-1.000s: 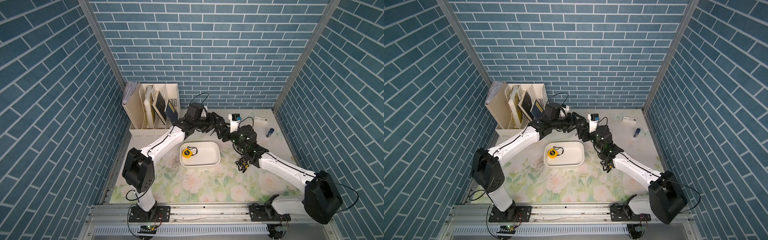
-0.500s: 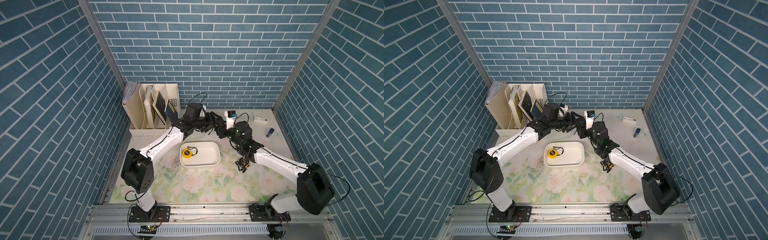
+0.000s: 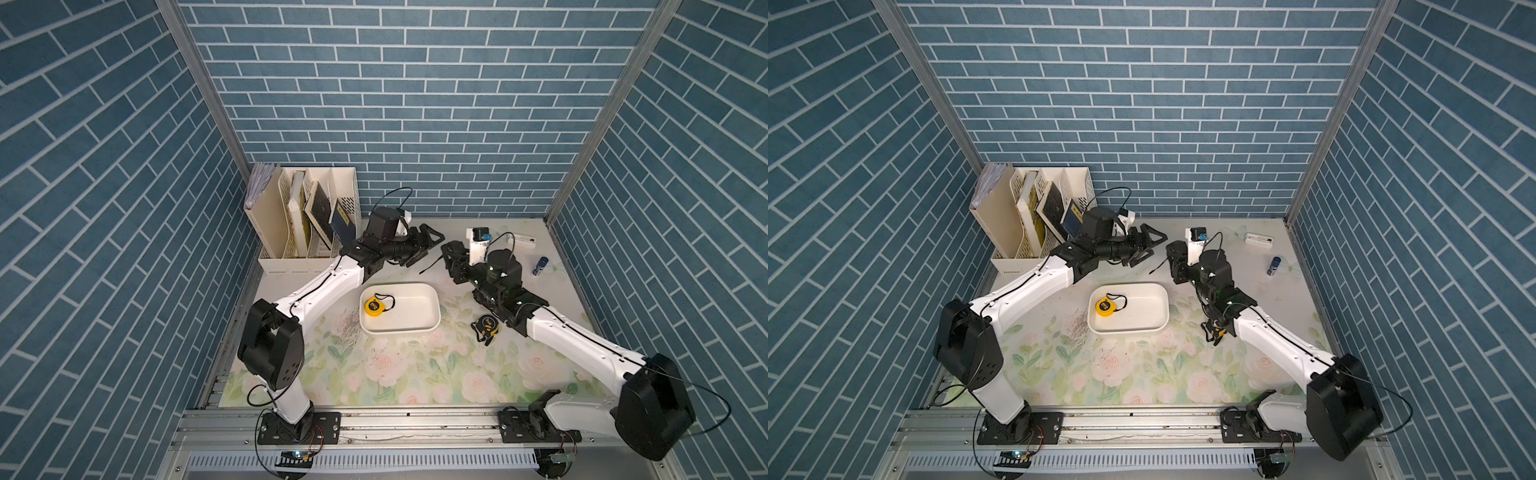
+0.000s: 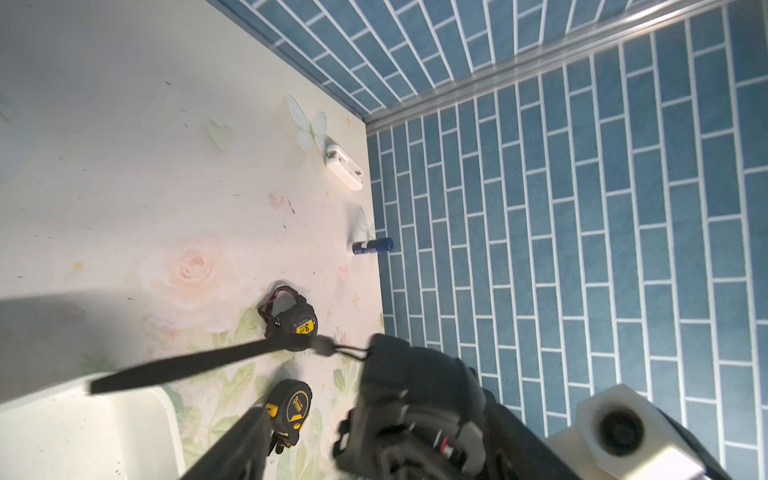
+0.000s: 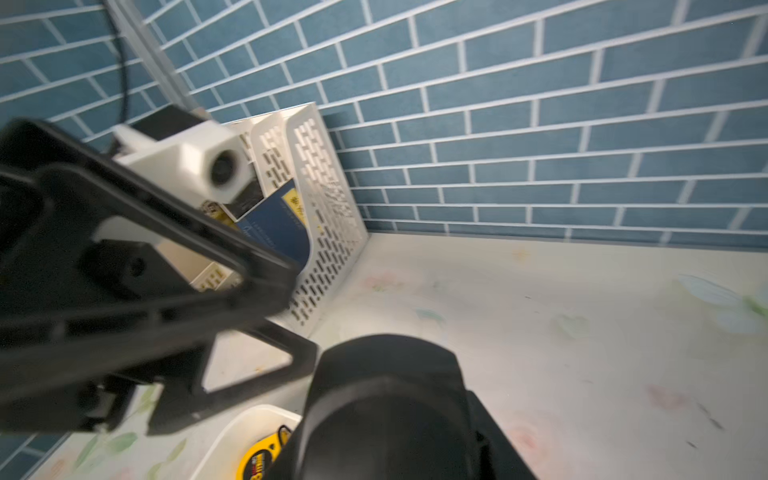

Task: Take the tape measure out of the storage box
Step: Pick up the tape measure from the storage box, then place the tape measure at the center of the board.

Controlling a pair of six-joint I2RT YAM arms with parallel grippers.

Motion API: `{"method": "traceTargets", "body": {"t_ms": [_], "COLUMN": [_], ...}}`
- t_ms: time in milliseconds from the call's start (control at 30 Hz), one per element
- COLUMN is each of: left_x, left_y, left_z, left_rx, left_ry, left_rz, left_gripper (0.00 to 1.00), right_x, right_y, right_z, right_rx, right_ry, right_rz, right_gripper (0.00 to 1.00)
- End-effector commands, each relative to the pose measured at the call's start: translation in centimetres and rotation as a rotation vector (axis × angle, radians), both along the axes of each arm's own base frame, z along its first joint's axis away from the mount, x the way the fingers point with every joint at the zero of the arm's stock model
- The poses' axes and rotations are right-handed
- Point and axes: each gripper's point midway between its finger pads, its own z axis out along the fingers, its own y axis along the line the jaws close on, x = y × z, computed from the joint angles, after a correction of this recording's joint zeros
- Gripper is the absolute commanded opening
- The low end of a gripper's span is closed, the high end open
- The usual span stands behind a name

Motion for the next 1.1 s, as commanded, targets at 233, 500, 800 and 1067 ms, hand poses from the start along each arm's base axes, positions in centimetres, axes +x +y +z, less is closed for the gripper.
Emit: {"method": "traceTargets", "body": {"t_ms": [233,500,800,1067], "left_x": [2.0,2.8,2.4,2.0], "left_y": [2.5,4.7,6.2,6.5], "left_z": [-0.5,-1.9,-3.2,-3.4], "left_rx": [0.073,0.224,0.287,0.291], "left_ry": [-0.067,-0.086,-0.075,-0.070], "left_rz": [0.041,0.097,0.139,0.145], "left_gripper": [1.00,1.00,1.00,1.00], "right_x": [-1.3,-1.4,0.6,1.4], "right_y": [-7.7,-11.7,-8.1,-5.7], "right_z": [-3.2,-7.0,-11.3,-13.9], "right_rx": [-0.036,0.091,0.230,0.298], "right_ry": [0.175,0.376,0.546,0.676], "right_rz": [-0.267,-0.394,-0.239,-0.160], "right_gripper": [0.00,0.00,0.00,0.00]}}
